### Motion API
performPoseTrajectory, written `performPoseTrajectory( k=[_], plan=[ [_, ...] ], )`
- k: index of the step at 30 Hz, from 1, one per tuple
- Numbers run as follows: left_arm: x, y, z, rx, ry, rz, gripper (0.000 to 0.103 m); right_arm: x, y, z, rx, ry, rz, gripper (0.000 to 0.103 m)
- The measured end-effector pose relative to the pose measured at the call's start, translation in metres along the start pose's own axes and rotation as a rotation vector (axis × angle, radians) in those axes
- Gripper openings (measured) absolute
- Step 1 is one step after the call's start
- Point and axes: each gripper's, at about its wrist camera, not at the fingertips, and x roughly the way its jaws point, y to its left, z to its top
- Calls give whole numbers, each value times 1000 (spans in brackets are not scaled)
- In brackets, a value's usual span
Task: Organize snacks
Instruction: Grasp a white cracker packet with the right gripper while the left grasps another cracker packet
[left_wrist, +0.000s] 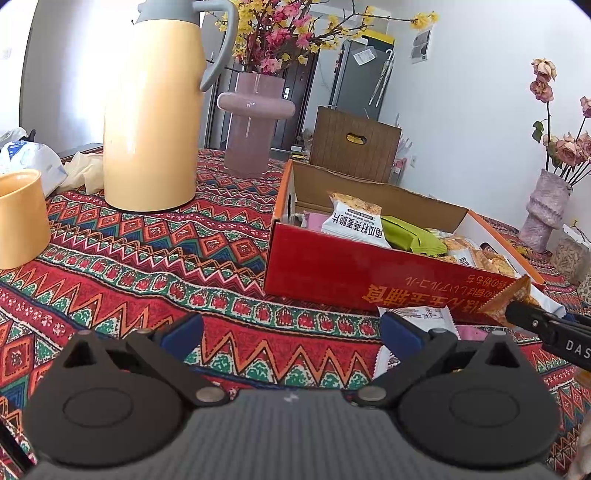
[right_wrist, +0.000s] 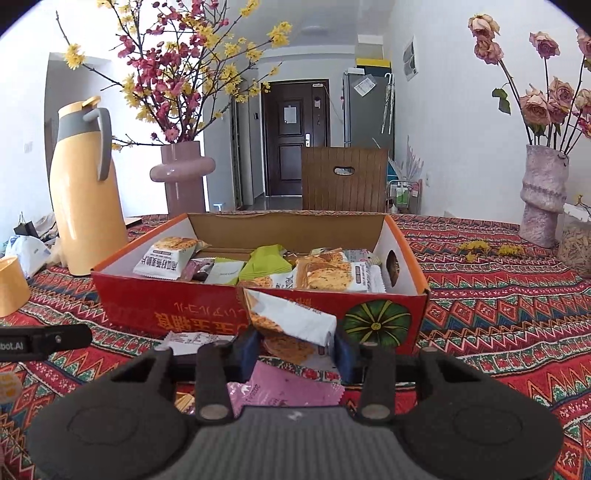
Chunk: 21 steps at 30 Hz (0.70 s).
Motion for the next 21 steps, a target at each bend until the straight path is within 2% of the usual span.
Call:
performPoseTrajectory(
  k=[7, 11, 17, 21],
  plan=[
    [5, -4, 1, 15, 26, 34, 103, -23, -11, -8, 24, -11, 1, 41],
    [3, -15, 2, 74, 52, 50, 103, -34, -15, -12, 32, -17, 8, 41],
    [-6, -43, 2, 151, 94, -40, 103, -45, -18, -13, 49, -29, 10, 41],
    [-3, -66, -4, 241, 157, -92, 103, -51, -20, -15, 49, -31, 15, 41]
  ],
)
